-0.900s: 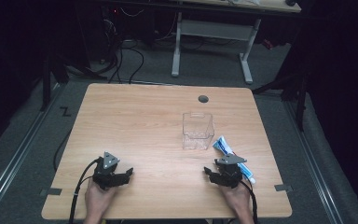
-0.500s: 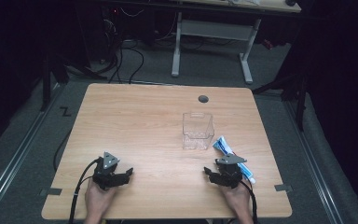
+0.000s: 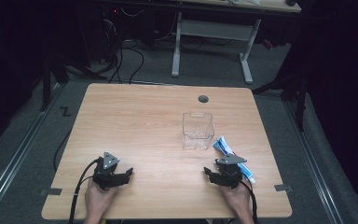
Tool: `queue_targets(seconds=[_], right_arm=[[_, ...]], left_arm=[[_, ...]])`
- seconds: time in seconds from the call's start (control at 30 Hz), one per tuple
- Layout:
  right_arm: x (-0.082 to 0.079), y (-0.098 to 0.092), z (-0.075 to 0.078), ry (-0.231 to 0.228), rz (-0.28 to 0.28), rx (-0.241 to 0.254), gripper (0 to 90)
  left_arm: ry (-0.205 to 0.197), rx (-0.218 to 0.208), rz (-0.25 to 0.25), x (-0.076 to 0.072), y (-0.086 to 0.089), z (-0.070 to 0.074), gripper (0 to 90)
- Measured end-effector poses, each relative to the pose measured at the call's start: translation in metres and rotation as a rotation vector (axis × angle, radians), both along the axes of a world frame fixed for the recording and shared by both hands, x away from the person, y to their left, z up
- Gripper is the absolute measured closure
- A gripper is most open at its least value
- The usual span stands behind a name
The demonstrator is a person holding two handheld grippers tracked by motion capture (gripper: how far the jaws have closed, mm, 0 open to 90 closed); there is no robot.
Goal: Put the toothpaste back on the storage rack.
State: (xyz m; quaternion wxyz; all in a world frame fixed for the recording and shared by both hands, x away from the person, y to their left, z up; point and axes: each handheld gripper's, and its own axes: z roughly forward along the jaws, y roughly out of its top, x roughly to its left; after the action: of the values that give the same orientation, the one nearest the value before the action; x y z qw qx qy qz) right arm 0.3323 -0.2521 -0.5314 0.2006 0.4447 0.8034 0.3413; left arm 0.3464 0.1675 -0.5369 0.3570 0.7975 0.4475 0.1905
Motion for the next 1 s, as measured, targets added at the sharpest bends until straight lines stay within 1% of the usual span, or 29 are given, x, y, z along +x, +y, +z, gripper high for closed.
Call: queue_targets(seconds=[0.37, 0.57, 0.67, 0.8, 0.87, 0.9, 1.0], right_arm=[[-0.003, 0.000, 0.000, 0.004, -0.004, 0.000, 36.5], [-0.007, -0.001, 0.000, -0.016, -0.003, -0.010, 37.1], [-0.007, -0.004, 0.001, -0.019, 0.002, 0.012, 37.2], [-0.009, -0.005, 0.001, -0.026, 0.008, 0.019, 37.5], [-0.011, -0.008, 0.003, -0.027, 0.003, 0.040, 38.5], [-0.011, -0.008, 0.003, -0.027, 0.003, 0.040, 38.5], [-0.012, -0.012, 0.006, -0.047, -0.010, 0.051, 38.8]], left_arm=[[0.001, 0.000, 0.001, 0.000, 0.000, 0.000, 23.0], [0.001, 0.000, 0.002, 0.000, 0.000, 0.000, 23.1], [0.001, -0.001, 0.002, 0.000, 0.000, 0.000, 23.1], [0.001, 0.000, 0.002, 0.000, 0.000, 0.000, 23.1], [0.001, -0.001, 0.003, 0.000, 0.000, 0.000, 23.1], [0.001, -0.001, 0.003, 0.000, 0.000, 0.000, 23.1], [0.001, -0.001, 0.003, 0.000, 0.000, 0.000, 23.1]])
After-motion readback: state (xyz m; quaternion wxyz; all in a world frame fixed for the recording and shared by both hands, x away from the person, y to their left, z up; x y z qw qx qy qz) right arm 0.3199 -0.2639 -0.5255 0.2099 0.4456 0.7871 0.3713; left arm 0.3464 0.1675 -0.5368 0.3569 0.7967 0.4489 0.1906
